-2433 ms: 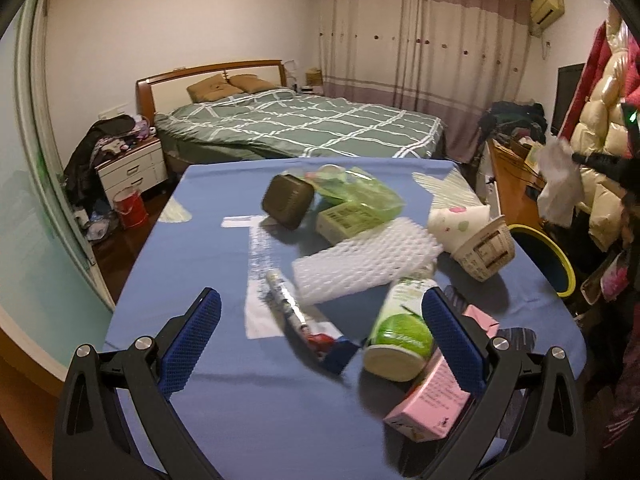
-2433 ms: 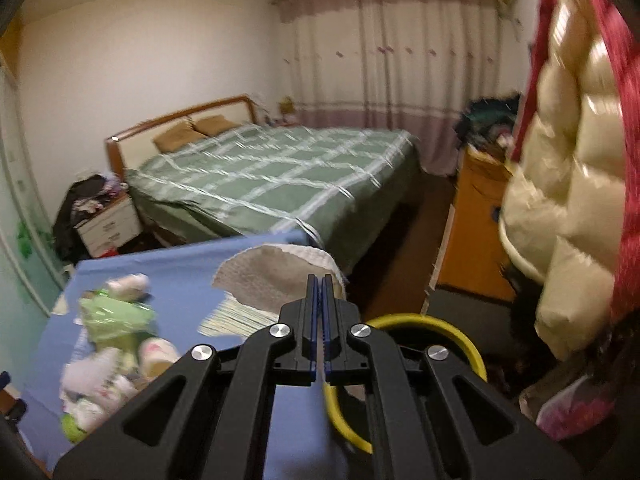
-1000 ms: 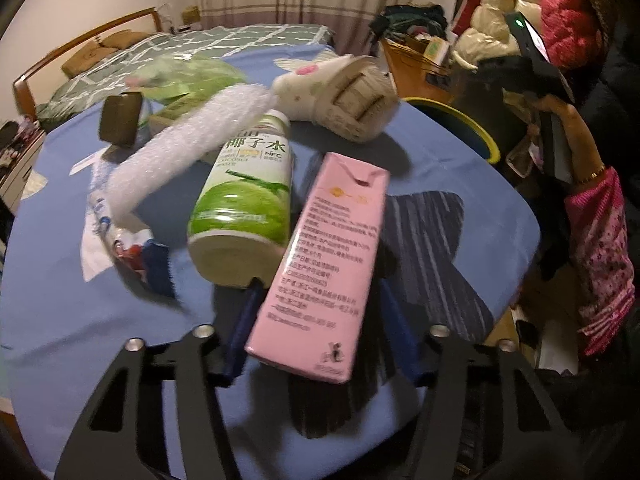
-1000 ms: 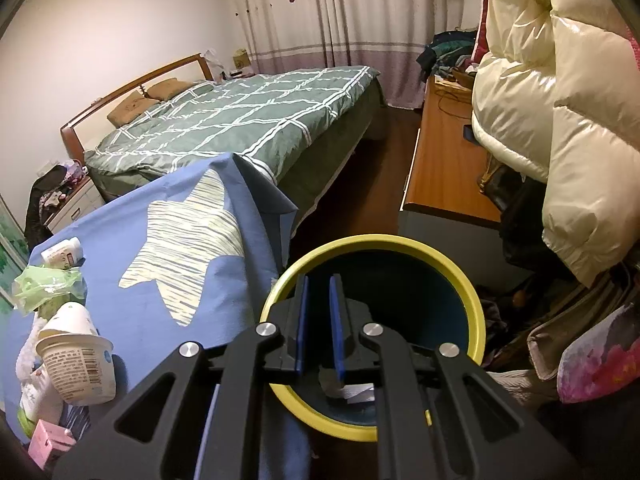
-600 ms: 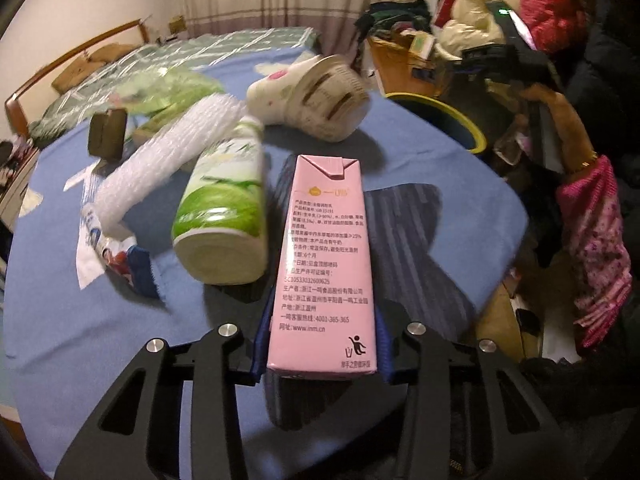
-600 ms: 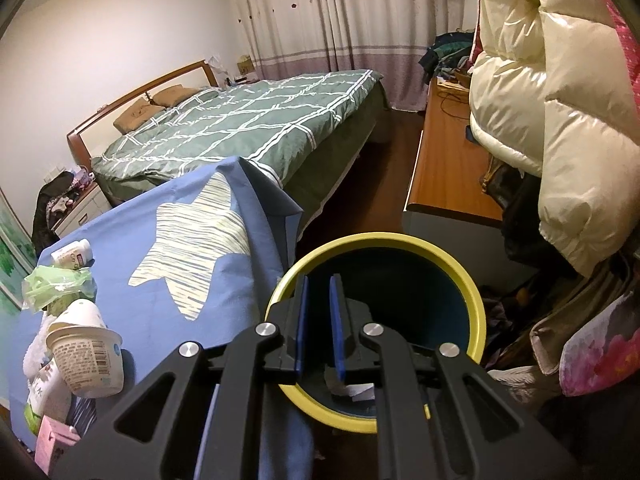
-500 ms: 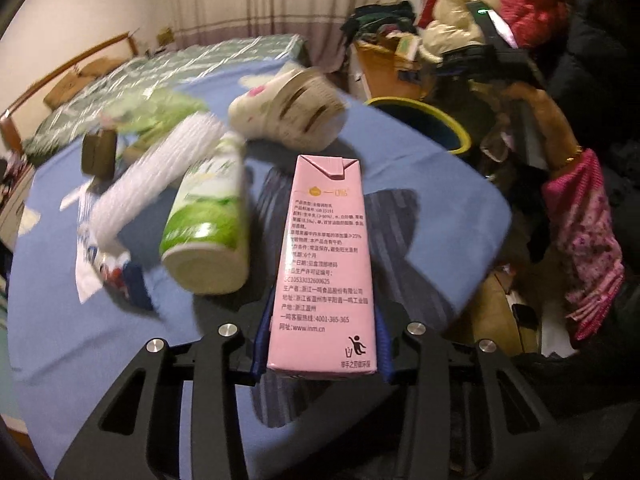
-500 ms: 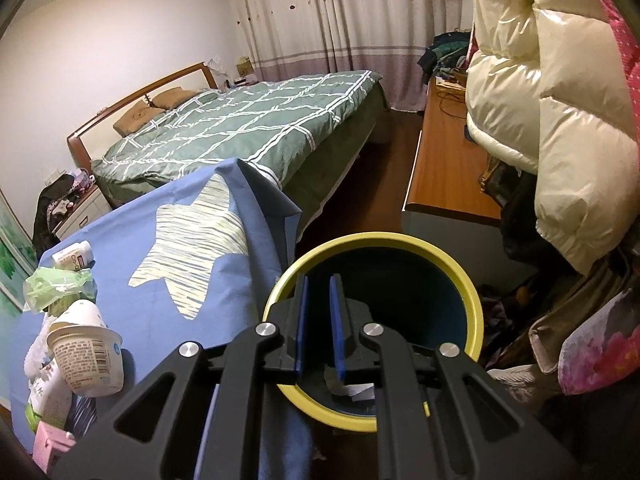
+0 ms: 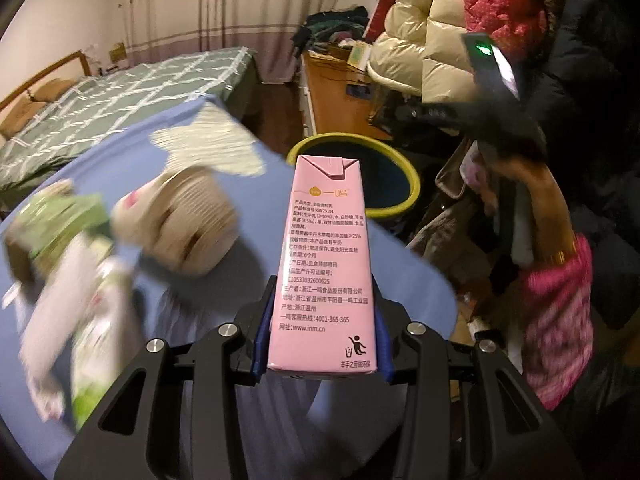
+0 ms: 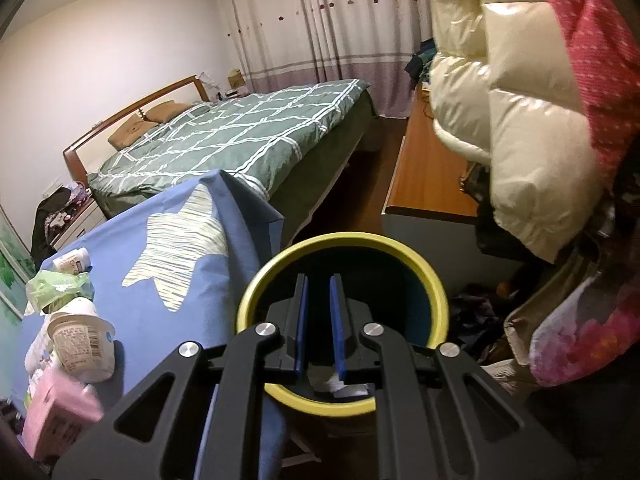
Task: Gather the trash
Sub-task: 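Carry the pink carton over the yellow bin and open the left gripper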
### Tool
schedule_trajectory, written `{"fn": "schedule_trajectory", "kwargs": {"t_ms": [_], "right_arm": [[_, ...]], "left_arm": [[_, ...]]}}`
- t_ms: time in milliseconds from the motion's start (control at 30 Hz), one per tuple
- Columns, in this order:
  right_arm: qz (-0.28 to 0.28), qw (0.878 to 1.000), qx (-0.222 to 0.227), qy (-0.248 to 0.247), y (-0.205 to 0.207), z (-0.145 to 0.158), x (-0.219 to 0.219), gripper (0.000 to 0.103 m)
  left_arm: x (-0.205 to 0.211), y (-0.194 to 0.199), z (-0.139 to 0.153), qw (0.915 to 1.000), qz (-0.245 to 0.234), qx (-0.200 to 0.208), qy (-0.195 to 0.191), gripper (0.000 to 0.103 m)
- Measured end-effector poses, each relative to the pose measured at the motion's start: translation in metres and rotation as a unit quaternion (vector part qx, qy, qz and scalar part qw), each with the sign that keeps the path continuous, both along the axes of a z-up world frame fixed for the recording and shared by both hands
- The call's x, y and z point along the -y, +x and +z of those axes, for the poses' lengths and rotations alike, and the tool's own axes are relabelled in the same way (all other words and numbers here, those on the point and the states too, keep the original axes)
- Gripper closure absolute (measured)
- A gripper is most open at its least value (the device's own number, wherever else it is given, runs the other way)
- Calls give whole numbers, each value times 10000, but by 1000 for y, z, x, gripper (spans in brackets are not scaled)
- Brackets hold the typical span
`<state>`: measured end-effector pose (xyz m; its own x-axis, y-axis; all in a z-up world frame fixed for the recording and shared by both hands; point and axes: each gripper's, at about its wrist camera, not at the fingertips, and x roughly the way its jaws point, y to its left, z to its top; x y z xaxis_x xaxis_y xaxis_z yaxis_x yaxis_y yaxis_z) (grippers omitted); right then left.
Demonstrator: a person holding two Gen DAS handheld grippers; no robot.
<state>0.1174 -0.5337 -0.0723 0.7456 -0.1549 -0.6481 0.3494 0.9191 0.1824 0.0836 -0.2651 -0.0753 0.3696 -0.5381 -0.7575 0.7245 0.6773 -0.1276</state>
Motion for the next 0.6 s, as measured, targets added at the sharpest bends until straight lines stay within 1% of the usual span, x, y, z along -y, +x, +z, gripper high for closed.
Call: {"fn": "schedule_trajectory", "kwargs": {"t_ms": [33, 100, 167, 233, 333, 433, 467, 600], "right_arm": [[-25, 10000, 9, 1, -3, 0, 3, 92], [-110, 9999, 31, -3, -12, -1, 10, 92], [-178, 9998, 42, -23, -19, -2, 15, 92], [-280, 9996, 65, -47, -28, -1, 22, 92], [-413, 9990, 97, -122, -40, 1, 29, 91], [-482, 9986, 103, -198, -48, 3, 35, 83], [-492, 9985, 100, -212, -49, 3, 36, 83], [-515, 9984, 90, -218, -50, 4, 40, 83]], "left_arm": [[16, 8, 0, 10000, -63, -53, -5, 62], [43, 21, 2, 9998, -186, -26, 5, 62], [74, 35, 2, 9996, -264, 22, 69, 62], [102, 49, -1, 9994, -330, -45, 132, 62], [141, 71, -16, 9988, -362, -108, 298, 62], [172, 91, -33, 9980, -351, -304, 432, 62], [181, 96, -38, 9977, -362, -364, 448, 62], [213, 115, -54, 9976, -258, -297, 568, 62]]}}
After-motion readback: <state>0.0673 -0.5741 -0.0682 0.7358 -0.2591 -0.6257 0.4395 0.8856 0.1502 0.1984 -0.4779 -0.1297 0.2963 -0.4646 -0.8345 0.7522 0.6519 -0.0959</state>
